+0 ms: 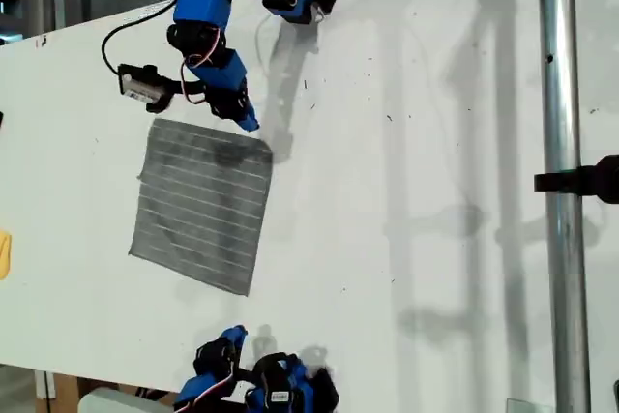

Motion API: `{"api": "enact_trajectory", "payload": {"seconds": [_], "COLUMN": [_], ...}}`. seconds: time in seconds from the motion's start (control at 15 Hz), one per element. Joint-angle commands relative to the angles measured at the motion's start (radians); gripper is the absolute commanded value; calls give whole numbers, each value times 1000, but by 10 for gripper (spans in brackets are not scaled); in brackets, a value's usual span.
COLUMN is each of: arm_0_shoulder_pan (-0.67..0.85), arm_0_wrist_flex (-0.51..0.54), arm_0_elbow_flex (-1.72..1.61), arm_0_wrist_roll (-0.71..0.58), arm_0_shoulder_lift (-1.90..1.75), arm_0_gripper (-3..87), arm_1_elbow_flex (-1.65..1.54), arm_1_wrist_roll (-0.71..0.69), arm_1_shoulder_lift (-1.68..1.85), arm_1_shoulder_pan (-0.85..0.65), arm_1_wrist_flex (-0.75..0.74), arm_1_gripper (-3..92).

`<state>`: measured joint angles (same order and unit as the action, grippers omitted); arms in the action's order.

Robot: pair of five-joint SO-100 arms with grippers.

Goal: Grasp corners of a towel and fold twice.

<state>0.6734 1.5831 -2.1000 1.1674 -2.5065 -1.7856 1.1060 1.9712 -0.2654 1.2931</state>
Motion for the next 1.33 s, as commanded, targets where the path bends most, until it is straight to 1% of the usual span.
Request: {"api": "enact_trajectory", "payload": {"seconds": [0.0, 0.13, 0.27, 0.33, 0.47, 0.53, 0.67, 0.73, 0.87, 1.07, 1.27], "arm_0_shoulder_pan": [51, 49, 61, 63, 61, 55, 40, 31, 21, 18, 18], "arm_0_wrist_flex": [6, 17, 20, 31, 43, 46, 51, 51, 51, 48, 38], "arm_0_elbow_flex": [126, 219, 313, 362, 417, 420, 402, 393, 380, 362, 337], "arm_0_wrist_roll": [-40, -51, -71, -83, -95, -95, -84, -78, -71, -64, -60], "arm_0_shoulder_lift": [101, 199, 296, 337, 385, 391, 390, 390, 390, 387, 382], "arm_0_gripper": [-28, -28, -27, -27, -27, -27, -27, -27, -27, -27, -27], "arm_1_elbow_flex": [304, 476, 568, 581, 595, 603, 600, 595, 552, 526, 534], "arm_1_wrist_roll": [-80, -130, -179, -193, -256, -281, -370, -420, -492, -532, -535], "arm_1_shoulder_lift": [-176, -313, -385, -397, -400, -403, -459, -508, -604, -729, -833], "arm_1_shoulder_pan": [-28, -52, -78, -92, -127, -146, -189, -206, -225, -229, -224], "arm_1_wrist_flex": [101, 178, 212, 216, 212, 218, 232, 227, 170, 87, 52], "arm_1_gripper": [-3, -3, -3, 19, 144, 177, 444, 465, 454, 421, 402]}}
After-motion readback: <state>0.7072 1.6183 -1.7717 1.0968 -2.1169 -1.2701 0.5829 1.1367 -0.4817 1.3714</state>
